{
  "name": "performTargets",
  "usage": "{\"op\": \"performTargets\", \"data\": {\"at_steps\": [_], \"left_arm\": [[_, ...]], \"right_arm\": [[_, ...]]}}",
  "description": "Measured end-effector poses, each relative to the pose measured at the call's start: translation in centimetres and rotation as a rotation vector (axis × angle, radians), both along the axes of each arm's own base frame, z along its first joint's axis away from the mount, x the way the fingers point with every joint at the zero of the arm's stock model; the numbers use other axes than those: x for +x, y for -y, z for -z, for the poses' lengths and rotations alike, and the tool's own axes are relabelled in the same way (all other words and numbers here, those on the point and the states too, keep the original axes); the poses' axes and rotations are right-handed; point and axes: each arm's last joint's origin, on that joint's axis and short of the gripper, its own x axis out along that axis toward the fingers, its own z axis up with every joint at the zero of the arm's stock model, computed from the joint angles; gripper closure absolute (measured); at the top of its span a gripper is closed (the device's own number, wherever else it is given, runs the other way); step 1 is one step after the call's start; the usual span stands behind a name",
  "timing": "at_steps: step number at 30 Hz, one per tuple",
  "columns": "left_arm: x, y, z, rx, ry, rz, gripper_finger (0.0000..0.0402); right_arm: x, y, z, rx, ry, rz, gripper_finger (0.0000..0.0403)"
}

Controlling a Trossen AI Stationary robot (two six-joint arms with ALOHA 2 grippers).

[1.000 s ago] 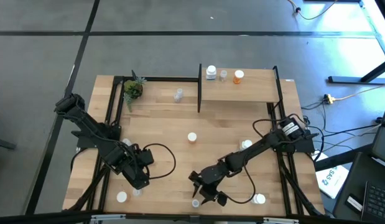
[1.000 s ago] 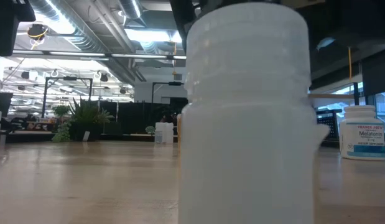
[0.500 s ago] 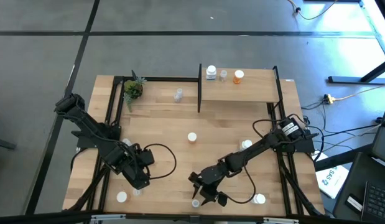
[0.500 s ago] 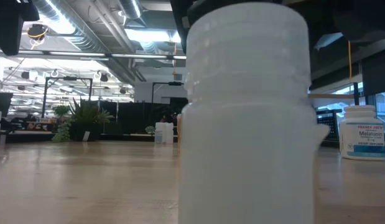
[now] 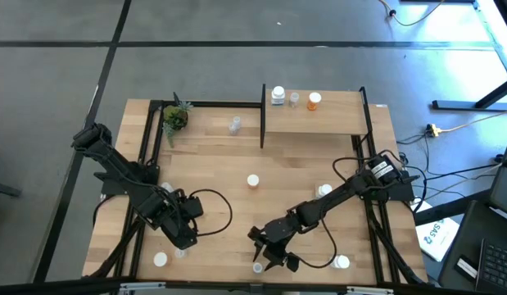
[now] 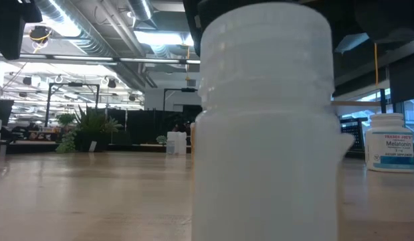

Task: Pick and place medicine bottles onto shelf by color
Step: Put the bottom yellow transparent pill bottle on the shelf

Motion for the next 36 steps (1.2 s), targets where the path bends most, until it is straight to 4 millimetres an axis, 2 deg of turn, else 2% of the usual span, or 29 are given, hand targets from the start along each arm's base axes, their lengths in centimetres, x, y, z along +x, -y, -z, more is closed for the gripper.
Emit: {"op": "performTargets", "data": {"at_steps": [11, 19, 36], "left_arm": [[0.0, 0.0, 0.0, 0.0, -0.001, 0.0, 0.0075], [0.0, 0.0, 0.0, 0.001, -0.001, 0.0, 0.0075], [0.0, 0.0, 0.0, 0.006, 0.004, 0.025, 0.0075]], "right_arm": [[0.1, 0.0, -0.1, 0.007, 0.008, 0.002, 0.0183], [0.2, -0.1, 1.4, -0.001, -0.03, 0.01, 0.0183], [0.3, -0.1, 1.4, 0.0, -0.011, 0.003, 0.0183]]}}
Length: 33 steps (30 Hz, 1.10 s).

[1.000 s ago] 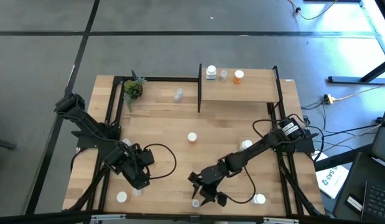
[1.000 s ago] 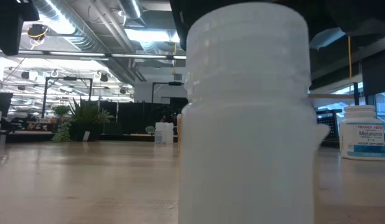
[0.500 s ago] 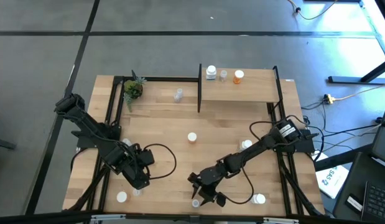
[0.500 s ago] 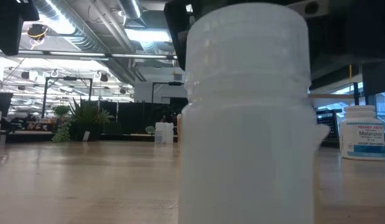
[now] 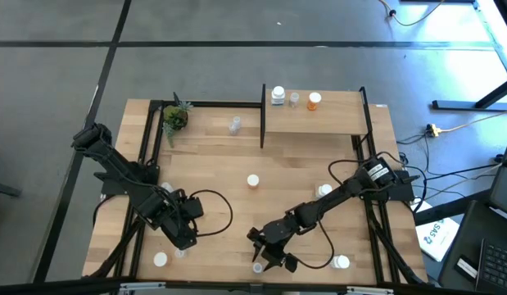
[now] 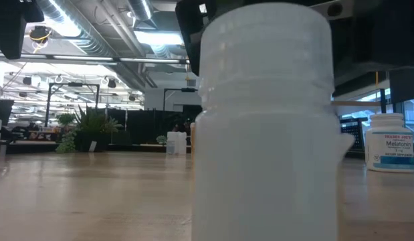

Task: Pick and place medicine bottles onto shelf by color
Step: Put the bottom yellow transparent pill bottle on the shelf

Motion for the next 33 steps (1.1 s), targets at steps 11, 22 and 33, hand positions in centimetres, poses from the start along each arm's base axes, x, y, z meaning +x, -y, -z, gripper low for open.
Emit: {"op": "performTargets", "data": {"at_steps": [11, 22, 33], "left_arm": [[0.0, 0.0, 0.0, 0.0, 0.0, 0.0, 0.0075], [0.0, 0.0, 0.0, -0.001, 0.001, 0.0, 0.0075], [0.0, 0.0, 0.0, -0.001, 0.001, 0.0, 0.0075]], "right_arm": [[0.2, 0.2, -0.2, 0.008, 0.042, -0.033, 0.0183], [0.7, -0.1, 1.7, 0.089, 0.03, -0.095, 0.0183], [1.0, 0.2, 1.8, 0.104, 0.039, -0.085, 0.0183]]}}
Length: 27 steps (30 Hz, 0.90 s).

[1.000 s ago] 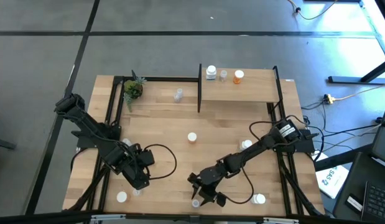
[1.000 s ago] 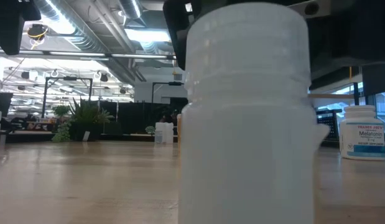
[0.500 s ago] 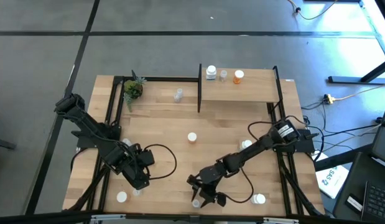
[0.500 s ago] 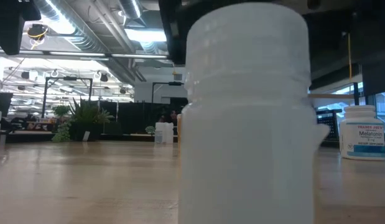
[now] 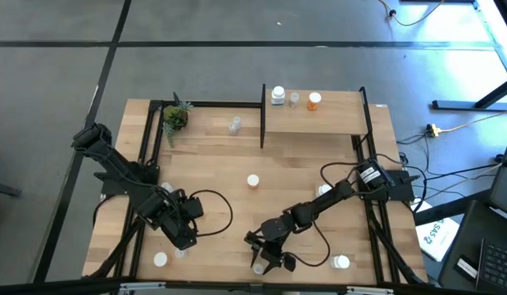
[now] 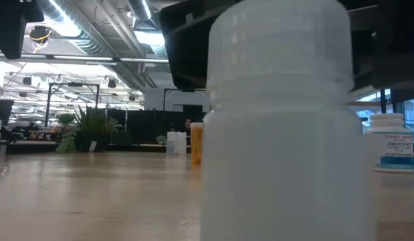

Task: Pick and place medicine bottles onto shelf by color
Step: Put the bottom yellow transparent pill bottle on the shelf

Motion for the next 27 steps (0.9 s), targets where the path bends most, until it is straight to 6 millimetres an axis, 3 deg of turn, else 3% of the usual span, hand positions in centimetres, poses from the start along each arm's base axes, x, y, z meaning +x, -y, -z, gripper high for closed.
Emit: {"op": "performTargets", "data": {"at_steps": [7, 19, 27], "left_arm": [[0.0, 0.0, 0.0, 0.0, 0.0, 0.0, 0.0075], [0.0, 0.0, 0.0, 0.0, 0.0, 0.0, 0.0075], [0.0, 0.0, 0.0, 0.0, 0.0, 0.0, 0.0075]], "right_arm": [[-0.03, 0.03, 0.07, -0.001, -0.013, 0.004, 0.0188], [-0.02, 0.03, 0.06, -0.001, -0.013, 0.005, 0.0259], [0.05, 0.05, 0.01, -0.002, -0.008, 0.023, 0.0257]]}}
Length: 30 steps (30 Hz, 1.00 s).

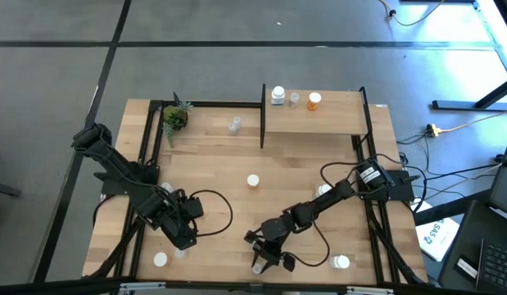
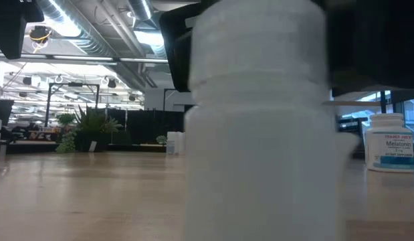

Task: Pick and place medicine bottles onto shelf by color
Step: Put the bottom yellow transparent pill bottle on the shelf

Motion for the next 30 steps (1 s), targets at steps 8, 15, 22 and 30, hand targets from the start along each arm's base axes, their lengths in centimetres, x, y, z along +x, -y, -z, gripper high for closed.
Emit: {"op": "performTargets", "data": {"at_steps": [8, 15, 22, 30], "left_arm": [[0.0, 0.0, 0.0, 0.0, 0.0, 0.0, 0.0075], [0.0, 0.0, 0.0, 0.0, 0.0, 0.0, 0.0075], [0.0, 0.0, 0.0, 0.018, 0.007, 0.031, 0.0075], [0.1, 0.0, -0.1, 0.043, 0.028, 0.062, 0.0075]], "right_arm": [[0.1, 0.1, 0.0, 0.017, -0.03, 0.038, 0.0256], [0.1, 0.2, -0.9, 0.05, -0.05, 0.06, 0.0256], [-0.3, 0.4, -3.2, 0.059, -0.043, 0.065, 0.0256], [-2.0, 2.4, -8.2, -0.07, -0.059, 0.228, 0.0256]]}}
